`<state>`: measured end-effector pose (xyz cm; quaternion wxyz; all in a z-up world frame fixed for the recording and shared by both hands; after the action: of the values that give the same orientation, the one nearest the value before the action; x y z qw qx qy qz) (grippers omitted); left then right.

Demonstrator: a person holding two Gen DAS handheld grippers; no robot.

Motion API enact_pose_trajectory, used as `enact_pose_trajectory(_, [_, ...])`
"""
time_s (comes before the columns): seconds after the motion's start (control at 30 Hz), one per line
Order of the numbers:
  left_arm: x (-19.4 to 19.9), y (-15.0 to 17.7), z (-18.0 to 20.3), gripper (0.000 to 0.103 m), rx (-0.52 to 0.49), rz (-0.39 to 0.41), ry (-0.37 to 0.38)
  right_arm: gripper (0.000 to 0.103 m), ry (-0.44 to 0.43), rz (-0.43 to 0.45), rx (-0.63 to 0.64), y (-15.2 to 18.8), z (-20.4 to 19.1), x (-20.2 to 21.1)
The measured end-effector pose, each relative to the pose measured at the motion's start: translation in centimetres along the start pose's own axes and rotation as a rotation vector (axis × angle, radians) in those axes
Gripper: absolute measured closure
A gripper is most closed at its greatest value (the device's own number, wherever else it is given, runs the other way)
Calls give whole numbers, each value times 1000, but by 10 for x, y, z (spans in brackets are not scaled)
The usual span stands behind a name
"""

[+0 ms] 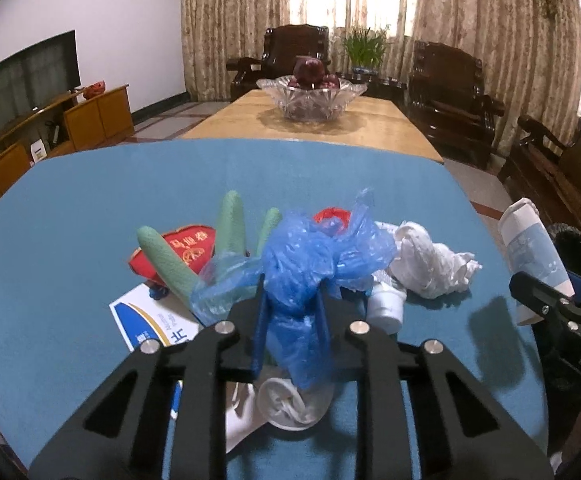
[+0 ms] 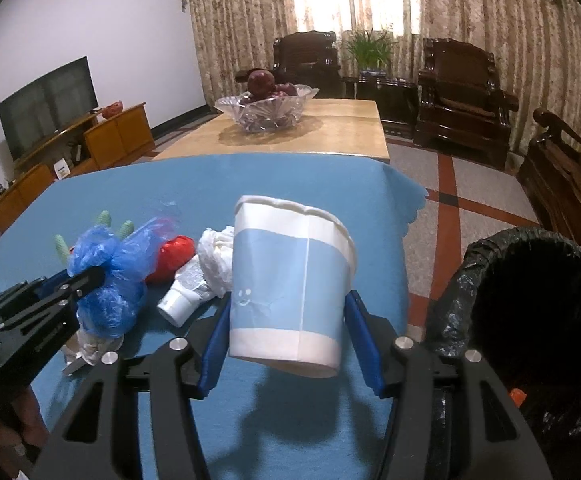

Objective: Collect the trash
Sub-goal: 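Grasp the blue plastic bag with the left gripper while the right gripper carries the cup over the bin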

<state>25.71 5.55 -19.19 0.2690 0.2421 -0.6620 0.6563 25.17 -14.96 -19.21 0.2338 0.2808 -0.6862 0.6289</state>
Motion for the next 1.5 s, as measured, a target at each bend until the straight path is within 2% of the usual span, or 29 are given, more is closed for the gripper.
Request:
enact_pose_trajectory(0.4, [46, -14, 16, 85, -14, 65, 37, 48, 2, 59, 5, -11, 3, 40])
enact_pose_trajectory(0.73, [69, -14, 60, 86, -61, 77, 124, 48, 62, 95, -33, -6, 47, 86])
enact_pose_trajectory(1.17, [83, -15, 170, 86, -156, 96, 297, 48, 220, 153, -135, 4, 132, 146])
enact_pose_trajectory(1.5, [77, -3, 259, 86, -240, 71, 426, 48, 326, 129, -250, 32, 208, 164])
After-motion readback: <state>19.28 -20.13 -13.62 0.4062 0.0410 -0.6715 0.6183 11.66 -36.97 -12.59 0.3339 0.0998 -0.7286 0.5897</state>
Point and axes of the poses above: each gripper's, at about its wrist camera, not at the fingertips, and x roughly against the way its jaws point, z to its right, y to its underside, the point moved 4 cm from there along -x, roughly the way its jaws point, and after that the axes turned 3 degrees about -z, right-handed, at the moved point
